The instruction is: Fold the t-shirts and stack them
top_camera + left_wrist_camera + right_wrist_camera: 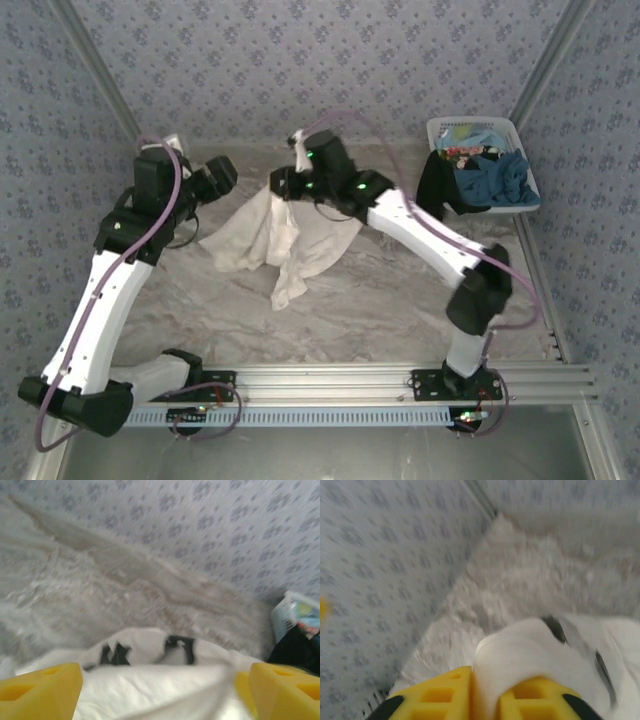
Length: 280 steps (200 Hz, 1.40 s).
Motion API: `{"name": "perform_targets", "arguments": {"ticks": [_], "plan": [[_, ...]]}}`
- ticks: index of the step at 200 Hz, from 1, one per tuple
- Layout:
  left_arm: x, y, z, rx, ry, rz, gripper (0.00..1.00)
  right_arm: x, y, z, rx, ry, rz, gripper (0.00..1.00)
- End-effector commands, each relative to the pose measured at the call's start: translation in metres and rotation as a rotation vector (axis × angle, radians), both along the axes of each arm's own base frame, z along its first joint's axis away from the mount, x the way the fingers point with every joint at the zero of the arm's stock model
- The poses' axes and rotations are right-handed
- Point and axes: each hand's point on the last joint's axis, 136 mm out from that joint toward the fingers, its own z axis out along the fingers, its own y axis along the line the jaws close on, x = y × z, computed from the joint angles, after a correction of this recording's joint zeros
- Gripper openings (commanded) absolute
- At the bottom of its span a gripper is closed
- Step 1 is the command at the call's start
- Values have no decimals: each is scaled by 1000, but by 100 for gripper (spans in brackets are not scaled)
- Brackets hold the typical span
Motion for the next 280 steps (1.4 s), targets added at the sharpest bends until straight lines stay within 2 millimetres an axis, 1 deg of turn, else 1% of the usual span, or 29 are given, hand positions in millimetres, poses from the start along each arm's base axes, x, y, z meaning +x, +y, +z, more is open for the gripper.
{"name": "perform_targets", "arguments": {"ticks": [1, 8, 20, 34, 39, 47, 51, 53, 57, 70, 81, 89, 99, 104, 107, 112, 116, 119, 126, 142, 158, 181, 199, 210, 224, 235, 250, 271, 280], "plan": [[-25, 8, -54, 68, 190, -13, 86, -33, -5, -10, -23, 64, 68, 51], [-31, 9, -67, 74, 230, -14, 86, -31, -17, -13, -21, 62, 32, 57], [-41, 13, -93, 75, 316, -2, 86, -27, -49, -33, -57, 97, -59, 62], [-50, 18, -124, 35, 424, 35, 87, -26, -90, -66, -118, 158, -153, 62], [-53, 20, -136, 1, 468, 57, 87, -30, -104, -84, -143, 199, -193, 61], [-57, 24, -154, -72, 536, 104, 87, -35, -124, -104, -180, 240, -242, 60], [-59, 26, -162, -113, 566, 126, 87, -36, -131, -110, -191, 252, -260, 59], [-60, 27, -167, -134, 580, 138, 87, -41, -136, -122, -211, 274, -268, 59], [-61, 28, -175, -175, 607, 159, 86, -46, -143, -132, -227, 298, -280, 59], [-61, 30, -198, -291, 668, 216, 82, -53, -151, -151, -250, 338, -294, 53], [-60, 27, -216, -352, 707, 237, 79, -55, -145, -159, -253, 344, -284, 52], [-56, 23, -226, -383, 724, 242, 78, -61, -134, -164, -258, 349, -254, 52], [-50, 17, -241, -422, 746, 246, 77, -66, -115, -172, -276, 356, -208, 54], [-52, 16, -251, -438, 775, 259, 77, -69, -106, -175, -290, 357, -184, 54], [-45, 15, -253, -454, 760, 261, 77, -70, -102, -179, -306, 358, -170, 55], [-43, 13, -261, -472, 768, 270, 76, -75, -93, -182, -322, 357, -141, 55], [-39, 11, -265, -490, 767, 271, 75, -80, -91, -195, -356, 374, -123, 56], [-36, 9, -269, -503, 766, 270, 75, -78, -84, -189, -349, 361, -113, 56], [-30, 6, -274, -534, 763, 276, 75, -80, -77, -196, -378, 359, -83, 57], [-20, -1, -283, -561, 768, 279, 73, -81, -72, -210, -405, 376, -68, 59], [-14, -15, -292, -563, 795, 250, 69, -80, -70, -217, -400, 403, -65, 59], [-20, -36, -313, -540, 881, 208, 62, -77, -64, -218, -399, 413, -69, 57], [-24, -42, -324, -528, 907, 208, 51, -85, -58, -223, -409, 437, -43, 57], [-26, -42, -330, -527, 913, 213, 39, -89, -54, -227, -419, 446, -32, 55], [-26, -38, -331, -506, 915, 219, 21, -94, -52, -234, -404, 492, -32, 49], [-24, -31, -327, -485, 901, 225, 13, -93, -51, -239, -383, 518, -42, 37], [-21, -23, -312, -456, 862, 221, 0, -89, -54, -238, -372, 533, -64, 22], [-19, -10, -286, -412, 807, 216, 0, -83, -61, -227, -344, 526, -100, 1], [-18, -6, -274, -401, 781, 212, 0, -80, -65, -219, -331, 508, -119, 0]]}}
